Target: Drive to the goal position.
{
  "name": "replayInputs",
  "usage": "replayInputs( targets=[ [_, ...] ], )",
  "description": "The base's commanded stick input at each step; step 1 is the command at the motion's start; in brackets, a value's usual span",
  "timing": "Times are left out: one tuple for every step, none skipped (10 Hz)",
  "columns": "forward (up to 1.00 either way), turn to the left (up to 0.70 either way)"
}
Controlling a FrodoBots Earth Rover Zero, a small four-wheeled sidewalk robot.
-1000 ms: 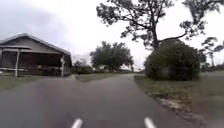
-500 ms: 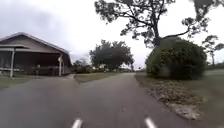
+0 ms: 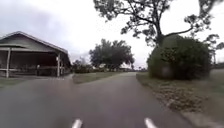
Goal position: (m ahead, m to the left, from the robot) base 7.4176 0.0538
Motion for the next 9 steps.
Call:
replayInputs(
  targets=[
    [0.8,0.03],
    [0.8,0.03],
    [0.8,0.03],
    [0.8,0.03],
    [0.8,0.03],
    [0.8,0.03],
    [0.8,0.03],
    [0.8,0.03],
    [0.8,0.03]
  ],
)
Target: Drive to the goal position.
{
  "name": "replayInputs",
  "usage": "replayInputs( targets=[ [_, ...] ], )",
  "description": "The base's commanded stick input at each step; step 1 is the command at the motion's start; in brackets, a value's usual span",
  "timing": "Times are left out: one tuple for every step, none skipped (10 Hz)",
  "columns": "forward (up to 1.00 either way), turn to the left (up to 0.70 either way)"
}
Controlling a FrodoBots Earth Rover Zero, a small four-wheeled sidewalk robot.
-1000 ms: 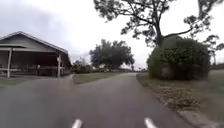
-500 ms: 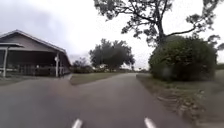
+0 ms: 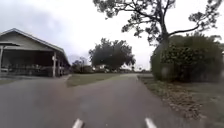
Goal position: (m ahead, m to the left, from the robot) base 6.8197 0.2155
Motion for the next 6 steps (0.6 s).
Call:
replayInputs(
  targets=[
    [0.8,0.03],
    [0.8,0.03],
    [0.8,0.03],
    [0.8,0.03],
    [0.8,0.03],
    [0.8,0.02]
  ],
)
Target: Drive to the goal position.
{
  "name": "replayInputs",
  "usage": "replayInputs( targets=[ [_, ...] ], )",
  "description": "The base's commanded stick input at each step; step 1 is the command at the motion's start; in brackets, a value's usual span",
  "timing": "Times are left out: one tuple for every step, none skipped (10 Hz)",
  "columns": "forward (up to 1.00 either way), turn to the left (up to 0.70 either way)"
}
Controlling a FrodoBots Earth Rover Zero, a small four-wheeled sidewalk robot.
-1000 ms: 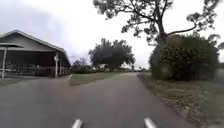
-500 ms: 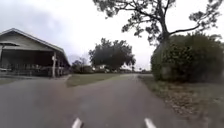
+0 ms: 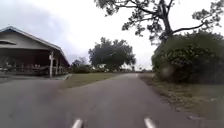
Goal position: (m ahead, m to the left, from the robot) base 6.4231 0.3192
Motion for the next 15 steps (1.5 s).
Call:
replayInputs(
  targets=[
    [0.8,-0.03],
    [0.8,-0.32],
    [0.8,-0.32],
    [0.8,-0.32],
    [0.8,-0.15],
    [0.8,0.03],
    [0.8,0.03],
    [0.8,0.03],
    [0.8,0.03],
    [0.8,0.03],
    [0.8,0.03],
    [0.8,0.03],
    [0.8,0.03],
    [0.8,0.03],
    [0.8,0.03]
  ],
)
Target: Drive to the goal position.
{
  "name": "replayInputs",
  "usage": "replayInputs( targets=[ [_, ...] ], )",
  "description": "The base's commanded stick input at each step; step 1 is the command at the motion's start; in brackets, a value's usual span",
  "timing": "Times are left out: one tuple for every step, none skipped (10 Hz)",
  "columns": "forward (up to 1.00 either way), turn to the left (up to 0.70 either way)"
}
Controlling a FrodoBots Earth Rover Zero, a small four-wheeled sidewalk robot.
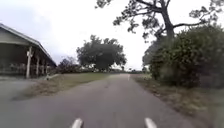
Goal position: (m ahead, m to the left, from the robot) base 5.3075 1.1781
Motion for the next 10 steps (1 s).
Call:
replayInputs(
  targets=[
    [0.8,0.03],
    [0.8,0.03],
    [0.8,0.03],
    [0.8,0.03],
    [0.8,0.03],
    [0.8,0.03],
    [0.8,0.03],
    [0.8,0.03],
    [0.8,0.03],
    [0.8,0.03]
  ],
)
